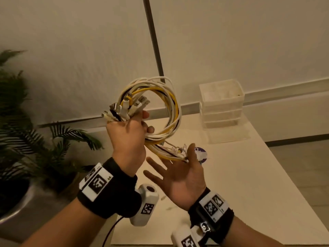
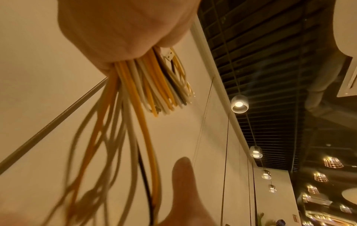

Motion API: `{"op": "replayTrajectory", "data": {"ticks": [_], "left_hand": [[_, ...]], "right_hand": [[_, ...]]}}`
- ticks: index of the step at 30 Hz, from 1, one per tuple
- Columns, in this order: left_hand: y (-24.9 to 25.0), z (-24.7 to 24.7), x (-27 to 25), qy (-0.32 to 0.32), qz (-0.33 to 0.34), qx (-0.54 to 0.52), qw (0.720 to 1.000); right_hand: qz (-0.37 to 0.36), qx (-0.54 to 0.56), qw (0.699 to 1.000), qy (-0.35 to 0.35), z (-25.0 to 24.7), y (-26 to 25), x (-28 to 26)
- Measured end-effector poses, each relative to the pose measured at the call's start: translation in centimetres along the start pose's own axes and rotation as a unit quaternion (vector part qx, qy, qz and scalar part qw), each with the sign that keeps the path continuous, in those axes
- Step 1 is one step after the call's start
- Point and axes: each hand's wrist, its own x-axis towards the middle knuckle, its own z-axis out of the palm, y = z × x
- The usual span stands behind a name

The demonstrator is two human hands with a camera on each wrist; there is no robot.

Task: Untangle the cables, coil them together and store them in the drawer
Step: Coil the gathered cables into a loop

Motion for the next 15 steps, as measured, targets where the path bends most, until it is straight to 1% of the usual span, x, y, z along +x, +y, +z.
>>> {"op": "replayTrajectory", "data": {"ticks": [2,4,6,8,10,11,13,15], "left_hand": [[-0.6,-0.6,-0.1,0.010,-0.010,-0.007,1.000],[-1.2,-1.3,-0.2,0.017,-0.018,0.000,1.000],[-1.7,-2.0,-0.2,0.022,-0.031,0.014,0.999],[-2.2,-2.8,-0.3,0.005,-0.058,0.041,0.997],[-2.6,-3.6,-0.4,-0.044,-0.098,0.063,0.992],[-2.8,-3.9,-0.5,-0.081,-0.123,0.071,0.987],[-3.5,-4.5,-0.9,-0.170,-0.172,0.084,0.967],[-4.4,-4.9,-1.5,-0.253,-0.196,0.074,0.945]], "right_hand": [[-0.053,0.044,0.997,0.043,0.5,-0.8,0.2],[-0.109,0.065,0.986,0.109,1.0,-2.0,0.2],[-0.142,0.040,0.977,0.153,1.6,-3.4,0.2],[-0.167,-0.042,0.971,0.168,2.1,-5.0,-0.1],[-0.154,-0.173,0.957,0.174,2.3,-6.4,-0.4],[-0.137,-0.255,0.941,0.173,2.4,-6.8,-0.8],[-0.119,-0.407,0.891,0.161,2.4,-7.5,-1.3],[-0.113,-0.501,0.843,0.160,2.7,-8.0,-1.6]]}}
